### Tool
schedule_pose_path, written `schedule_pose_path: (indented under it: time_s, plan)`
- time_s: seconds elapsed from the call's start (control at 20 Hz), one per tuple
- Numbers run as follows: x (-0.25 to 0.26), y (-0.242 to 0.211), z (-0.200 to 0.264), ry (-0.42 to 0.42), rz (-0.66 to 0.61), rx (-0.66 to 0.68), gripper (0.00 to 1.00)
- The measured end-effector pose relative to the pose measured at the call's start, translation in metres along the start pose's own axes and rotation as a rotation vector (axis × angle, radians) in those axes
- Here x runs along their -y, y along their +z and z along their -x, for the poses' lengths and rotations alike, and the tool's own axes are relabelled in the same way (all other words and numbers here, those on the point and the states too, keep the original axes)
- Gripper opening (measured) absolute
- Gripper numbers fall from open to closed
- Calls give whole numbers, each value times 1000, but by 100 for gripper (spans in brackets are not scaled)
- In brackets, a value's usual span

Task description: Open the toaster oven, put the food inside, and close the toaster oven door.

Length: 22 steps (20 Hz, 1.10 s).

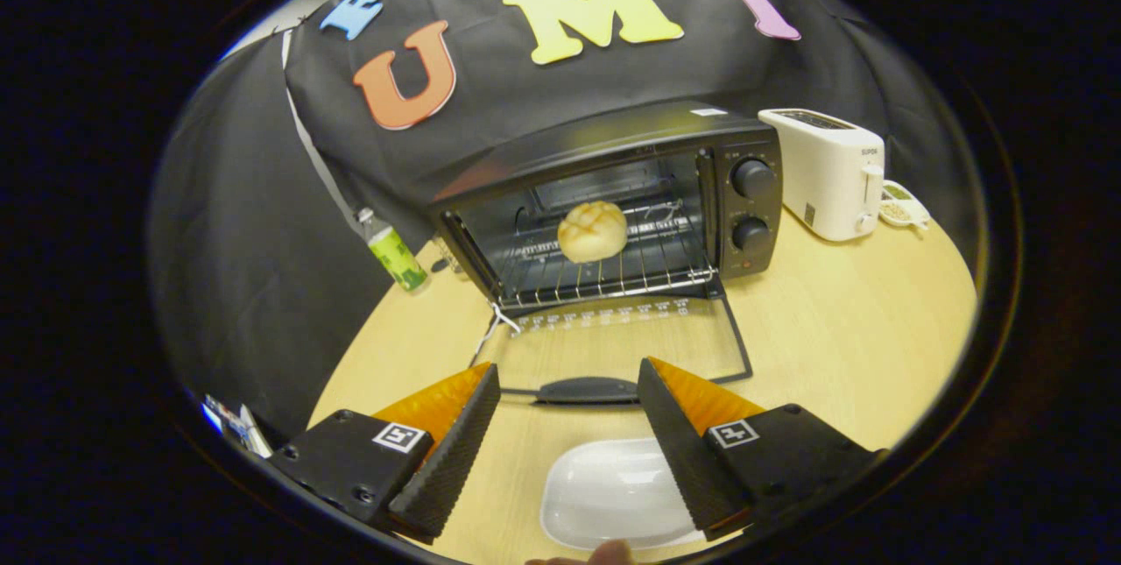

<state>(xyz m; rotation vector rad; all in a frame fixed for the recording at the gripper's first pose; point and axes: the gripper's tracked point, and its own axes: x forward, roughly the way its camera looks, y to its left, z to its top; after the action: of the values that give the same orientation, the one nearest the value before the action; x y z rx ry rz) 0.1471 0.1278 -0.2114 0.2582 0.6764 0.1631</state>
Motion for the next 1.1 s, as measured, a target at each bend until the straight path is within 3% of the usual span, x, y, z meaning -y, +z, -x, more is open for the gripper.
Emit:
schedule_pose_path:
  time_s: [0.25,0.5,1.1]
  plan:
    - [8,-36,-2,-25,111,-104,100]
    - [17,-49,-22,-51,74,-162,100]
    - [32,-46,-60,-128,120,-164,100]
